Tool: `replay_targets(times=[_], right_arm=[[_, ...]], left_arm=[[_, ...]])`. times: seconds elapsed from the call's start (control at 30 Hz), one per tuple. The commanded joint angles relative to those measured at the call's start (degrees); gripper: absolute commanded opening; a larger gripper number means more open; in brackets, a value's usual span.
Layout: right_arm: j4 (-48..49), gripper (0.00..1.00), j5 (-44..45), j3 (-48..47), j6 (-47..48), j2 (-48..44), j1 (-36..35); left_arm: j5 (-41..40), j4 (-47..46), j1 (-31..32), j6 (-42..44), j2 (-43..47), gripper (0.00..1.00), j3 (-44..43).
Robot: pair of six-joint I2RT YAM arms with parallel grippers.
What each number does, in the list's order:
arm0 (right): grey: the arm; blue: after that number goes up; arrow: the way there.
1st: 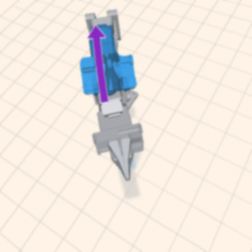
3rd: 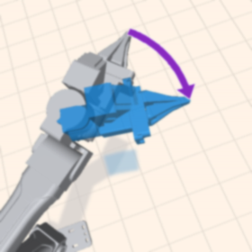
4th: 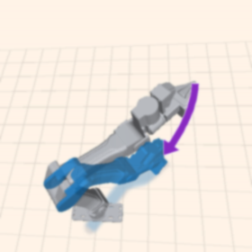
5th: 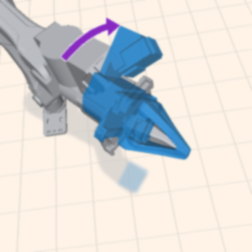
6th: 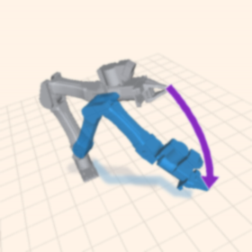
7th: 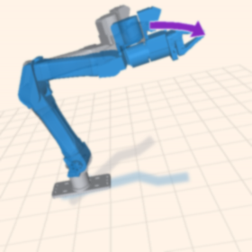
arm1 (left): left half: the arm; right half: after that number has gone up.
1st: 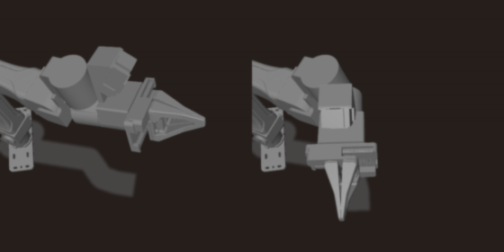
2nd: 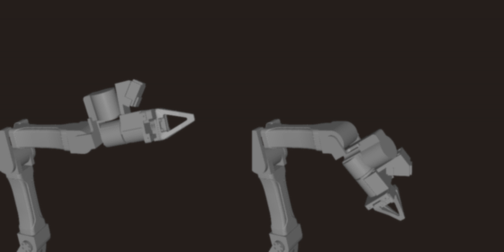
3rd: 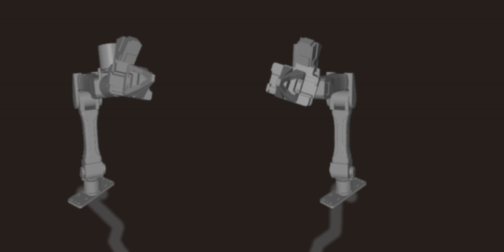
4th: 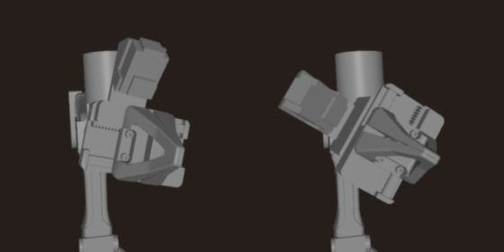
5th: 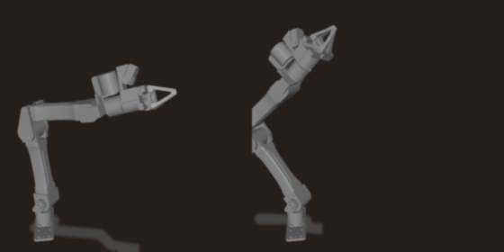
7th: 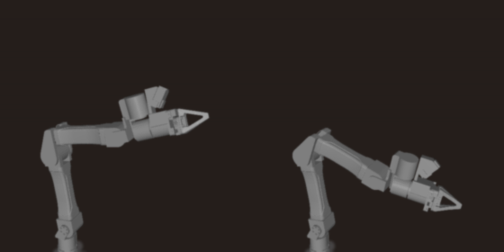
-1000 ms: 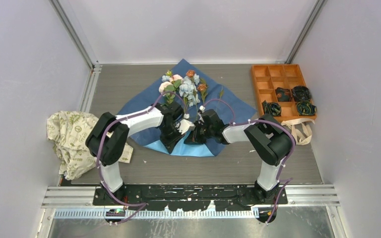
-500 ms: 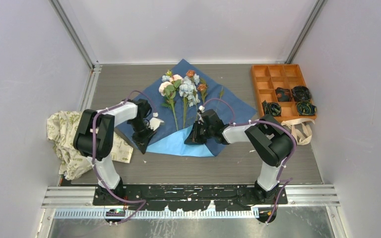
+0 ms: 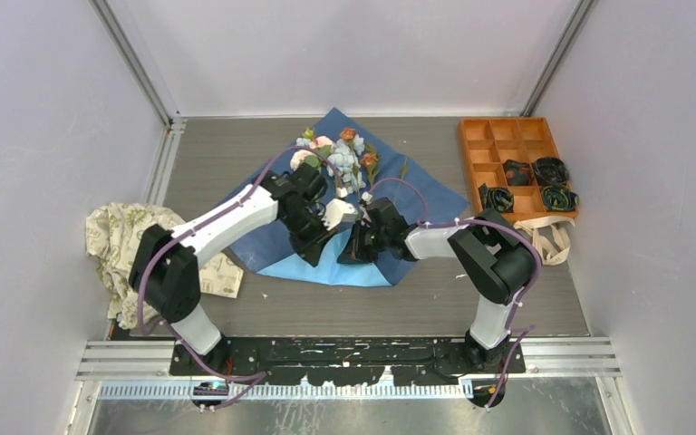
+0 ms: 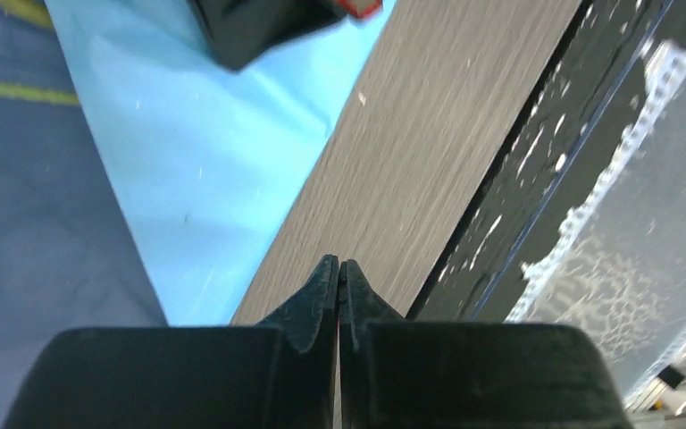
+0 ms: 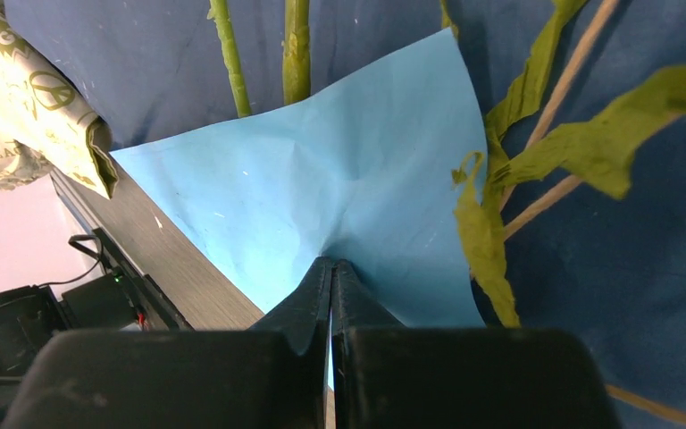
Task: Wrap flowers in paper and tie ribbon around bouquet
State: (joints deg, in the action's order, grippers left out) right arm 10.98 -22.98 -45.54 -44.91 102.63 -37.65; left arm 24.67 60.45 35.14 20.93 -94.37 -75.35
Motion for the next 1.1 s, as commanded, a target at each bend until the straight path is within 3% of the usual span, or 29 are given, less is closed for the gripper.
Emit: replay_targets(times=[0.0, 0.27, 0.43, 0.73, 0.87, 0.97, 1.07], right_arm=[[-6.58, 0.01, 3.25, -0.15, 2.42, -1.02, 0.28], [-7.52, 0.01, 0.19, 0.05, 2.36, -2.86, 0.23], [-12.39, 0.01, -0.36, 3.55, 1.66, -8.05, 0.21], [-32.04, 0.01, 15.08, 17.09, -3.33, -28.06, 6.83], [-42.36, 0.01, 25.15, 15.93, -6.92, -39.44, 6.64], [-45.81, 0.16, 29.9, 14.38, -13.8, -44.97, 1.88], [-41.33, 0.37, 32.35, 16.5, -25.28, -47.94, -5.66]], left_arm=[[2.48, -9.95, -0.48, -8.86, -7.87, 0.0, -1.36], [0.94, -13.31, -3.12, -17.29, -19.48, 0.01, -0.06], [0.77, -13.25, -5.33, -18.44, -21.99, 0.0, 1.3], [1.42, -14.61, -5.44, -18.64, -20.81, 0.0, 2.83], [2.43, -15.08, -5.43, -19.24, -20.47, 0.0, 3.27], [2.65, -15.33, -5.37, -19.54, -20.25, 0.01, 3.11], [2.99, -15.44, -5.39, -19.83, -20.12, 0.0, 3.18]])
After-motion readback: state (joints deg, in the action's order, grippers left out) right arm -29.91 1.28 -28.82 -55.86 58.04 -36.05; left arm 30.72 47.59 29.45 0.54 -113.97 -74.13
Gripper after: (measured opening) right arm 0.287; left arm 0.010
